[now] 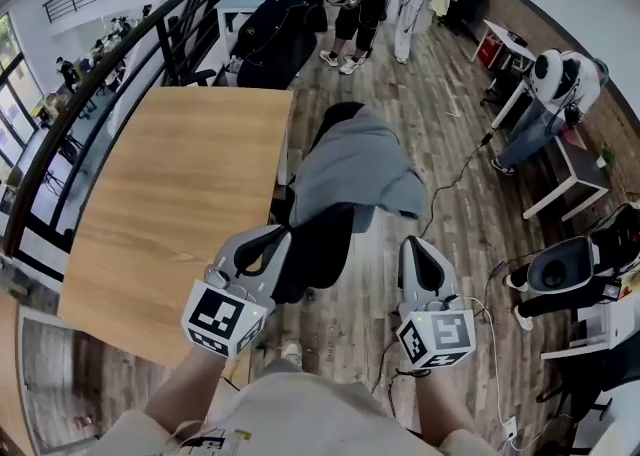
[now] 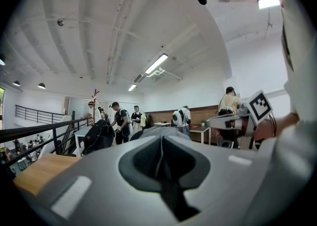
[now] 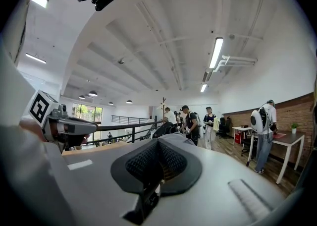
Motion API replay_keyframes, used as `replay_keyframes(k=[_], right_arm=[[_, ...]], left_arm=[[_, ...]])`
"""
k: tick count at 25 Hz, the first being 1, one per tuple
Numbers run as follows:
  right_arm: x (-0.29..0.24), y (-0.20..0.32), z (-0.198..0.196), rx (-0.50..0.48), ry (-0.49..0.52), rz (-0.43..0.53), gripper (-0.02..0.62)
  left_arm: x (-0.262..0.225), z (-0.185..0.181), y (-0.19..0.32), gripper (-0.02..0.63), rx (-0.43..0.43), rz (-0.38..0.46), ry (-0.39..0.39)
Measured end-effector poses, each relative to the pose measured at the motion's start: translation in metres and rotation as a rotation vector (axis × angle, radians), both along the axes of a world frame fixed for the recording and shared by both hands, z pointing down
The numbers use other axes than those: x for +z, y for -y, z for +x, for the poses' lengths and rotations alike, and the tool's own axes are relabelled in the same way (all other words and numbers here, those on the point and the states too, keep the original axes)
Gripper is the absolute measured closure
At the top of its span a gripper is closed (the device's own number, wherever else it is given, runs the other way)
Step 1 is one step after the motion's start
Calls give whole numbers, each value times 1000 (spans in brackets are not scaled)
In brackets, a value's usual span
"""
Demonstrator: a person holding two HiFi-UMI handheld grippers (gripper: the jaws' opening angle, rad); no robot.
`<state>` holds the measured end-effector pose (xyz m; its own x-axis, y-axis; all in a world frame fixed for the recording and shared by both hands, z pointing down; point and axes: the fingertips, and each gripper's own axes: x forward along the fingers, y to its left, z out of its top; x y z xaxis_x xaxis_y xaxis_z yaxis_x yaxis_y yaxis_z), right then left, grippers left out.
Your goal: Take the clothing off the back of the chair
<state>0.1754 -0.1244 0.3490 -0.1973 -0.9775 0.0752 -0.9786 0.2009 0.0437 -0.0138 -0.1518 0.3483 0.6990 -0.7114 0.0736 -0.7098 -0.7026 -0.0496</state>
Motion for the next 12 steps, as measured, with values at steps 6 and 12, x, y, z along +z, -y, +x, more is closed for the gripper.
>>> replay_keyframes(k=[6,12], right_arm=[[2,12,-11,16,-1,-10,594],[8,16,-10,10,-6,-12,594]], left_arm=[[9,-4,17,600,33,-23,-6],[18,1,22,600,39,-36,-7]])
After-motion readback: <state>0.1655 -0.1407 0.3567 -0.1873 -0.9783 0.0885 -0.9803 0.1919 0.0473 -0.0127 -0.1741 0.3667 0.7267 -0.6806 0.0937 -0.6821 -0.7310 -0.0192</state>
